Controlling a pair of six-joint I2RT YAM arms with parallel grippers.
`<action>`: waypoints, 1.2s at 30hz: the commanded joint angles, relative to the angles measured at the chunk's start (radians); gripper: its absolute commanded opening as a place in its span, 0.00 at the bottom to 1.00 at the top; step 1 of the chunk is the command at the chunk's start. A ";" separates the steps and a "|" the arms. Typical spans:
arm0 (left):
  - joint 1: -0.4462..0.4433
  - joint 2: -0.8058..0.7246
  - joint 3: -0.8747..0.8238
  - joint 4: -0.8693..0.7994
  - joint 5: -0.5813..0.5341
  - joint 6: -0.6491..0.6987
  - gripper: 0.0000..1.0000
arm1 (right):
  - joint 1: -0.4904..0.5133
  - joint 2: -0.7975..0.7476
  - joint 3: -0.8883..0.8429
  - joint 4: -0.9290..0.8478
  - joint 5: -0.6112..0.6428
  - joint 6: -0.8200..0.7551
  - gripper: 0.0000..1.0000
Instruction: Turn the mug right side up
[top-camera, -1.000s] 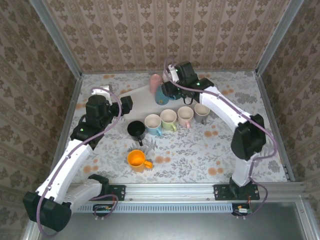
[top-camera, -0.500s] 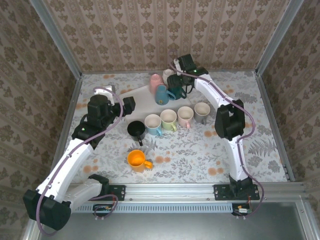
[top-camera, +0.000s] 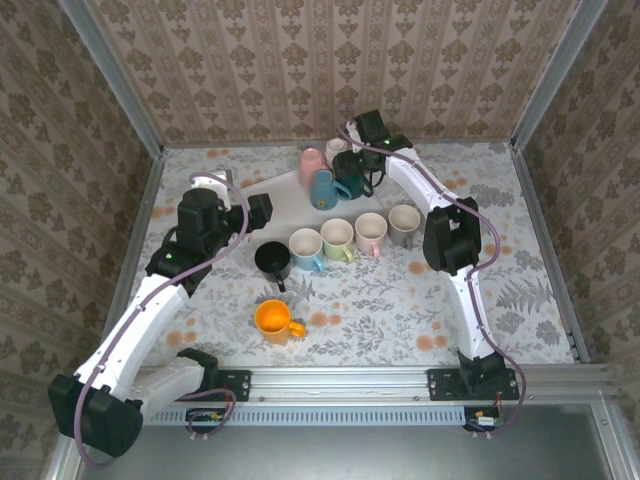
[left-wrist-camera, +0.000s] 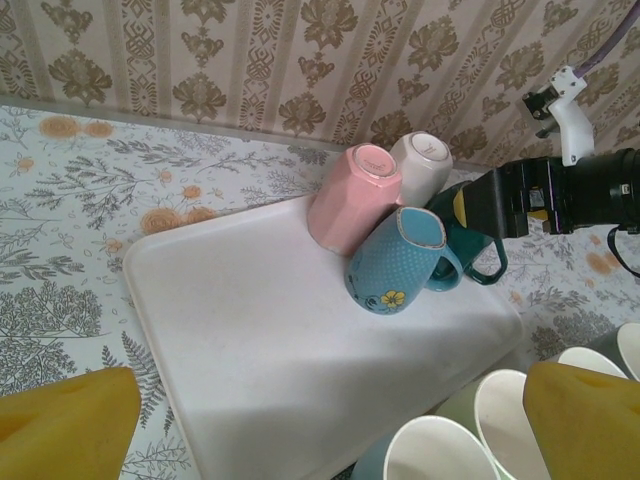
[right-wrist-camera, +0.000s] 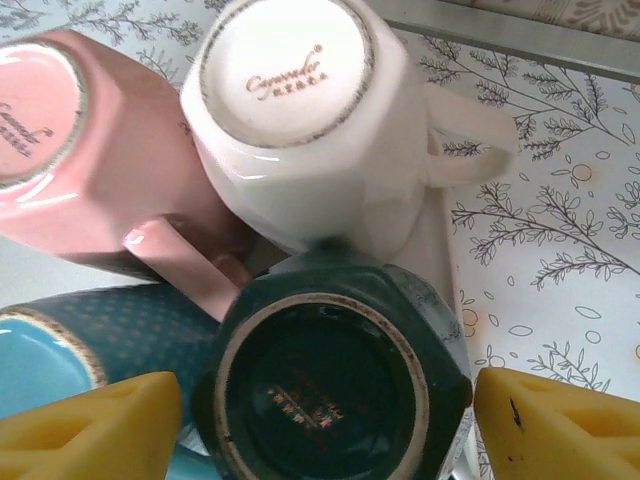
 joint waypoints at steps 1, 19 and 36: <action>-0.007 0.003 -0.007 0.023 0.009 -0.012 0.99 | -0.004 0.035 0.030 -0.027 -0.017 0.004 0.77; -0.007 0.019 -0.009 0.026 0.016 -0.009 0.99 | -0.008 0.161 0.122 -0.068 -0.028 0.004 0.80; -0.007 0.027 -0.008 0.028 0.031 -0.016 0.99 | -0.010 0.086 -0.007 -0.036 -0.025 -0.004 0.69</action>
